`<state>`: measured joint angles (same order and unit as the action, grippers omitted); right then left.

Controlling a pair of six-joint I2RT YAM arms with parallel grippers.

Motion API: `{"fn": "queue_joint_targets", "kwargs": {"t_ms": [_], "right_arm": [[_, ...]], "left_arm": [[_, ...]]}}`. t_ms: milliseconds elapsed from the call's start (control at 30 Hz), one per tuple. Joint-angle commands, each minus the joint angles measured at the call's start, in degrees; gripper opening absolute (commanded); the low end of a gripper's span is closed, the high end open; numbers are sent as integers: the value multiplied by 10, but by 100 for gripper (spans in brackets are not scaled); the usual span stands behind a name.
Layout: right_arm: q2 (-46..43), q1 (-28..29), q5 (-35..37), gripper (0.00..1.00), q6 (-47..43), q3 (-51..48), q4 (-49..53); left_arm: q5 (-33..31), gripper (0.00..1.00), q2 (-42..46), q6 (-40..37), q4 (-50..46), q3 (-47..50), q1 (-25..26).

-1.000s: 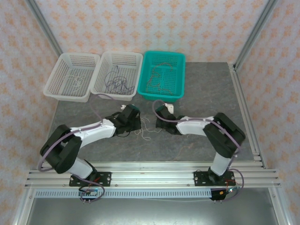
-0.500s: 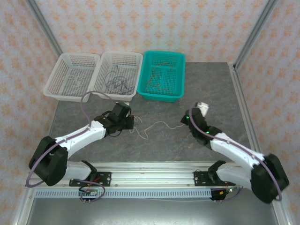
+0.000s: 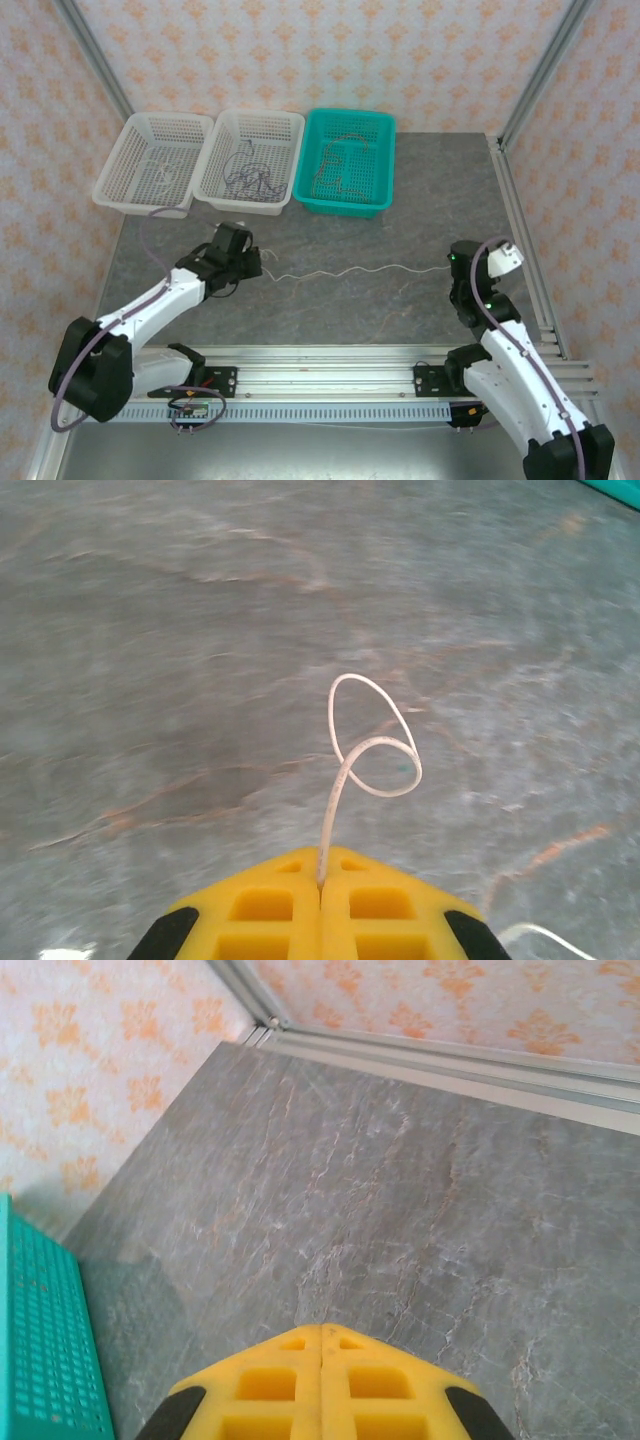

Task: Untangle the cables

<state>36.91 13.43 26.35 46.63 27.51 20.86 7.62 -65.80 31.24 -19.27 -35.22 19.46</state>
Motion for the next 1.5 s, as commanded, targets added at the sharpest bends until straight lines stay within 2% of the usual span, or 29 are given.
{"fn": "queue_joint_targets", "kwargs": {"t_ms": [0,100,200,267,367,467,500,600,633,700,900,1033,1133,1233,1300,1467], "right_arm": [[-17,-2,7,0,33,12,40],[-16,-3,-90,0,-33,20,-9],[11,2,-273,0,-66,-2,-129],[49,20,-365,0,-45,-30,-220],[113,70,-424,1,-41,-49,-308],[160,128,-415,10,-68,-39,-323],[170,137,-414,16,-77,-37,-329],[181,142,-424,43,-87,-32,-344],[175,142,-420,49,-92,-30,-344],[155,142,-404,55,-104,-29,-342],[112,142,-371,62,-127,-20,-293],[110,142,-377,64,-103,-30,-289],[113,142,-386,64,-93,-40,-297],[111,142,-385,65,-110,-31,-278],[108,142,-379,65,-121,-23,-265],[107,142,-375,66,-132,-7,-247]], "left_arm": [[16,0,65,40,-23,30,-33],[38,0,132,43,-32,30,-43],[84,0,166,42,-36,-10,-42],[108,0,171,35,-41,-58,-43],[128,0,160,17,-52,-150,-42],[144,0,125,0,-75,-257,-43],[149,0,111,-2,-81,-286,-42],[153,0,69,-24,-100,-376,-42],[142,0,54,-35,-111,-410,-43],[112,0,25,-60,-138,-482,-44],[104,0,-93,-115,-183,-733,-95],[106,0,-183,-109,-210,-914,-177],[76,0,-248,-108,-229,-1037,-230],[72,0,-294,-112,-210,-1093,-268],[90,0,-311,-118,-172,-1093,-284],[75,0,-357,-138,-128,-1098,-311]]}}
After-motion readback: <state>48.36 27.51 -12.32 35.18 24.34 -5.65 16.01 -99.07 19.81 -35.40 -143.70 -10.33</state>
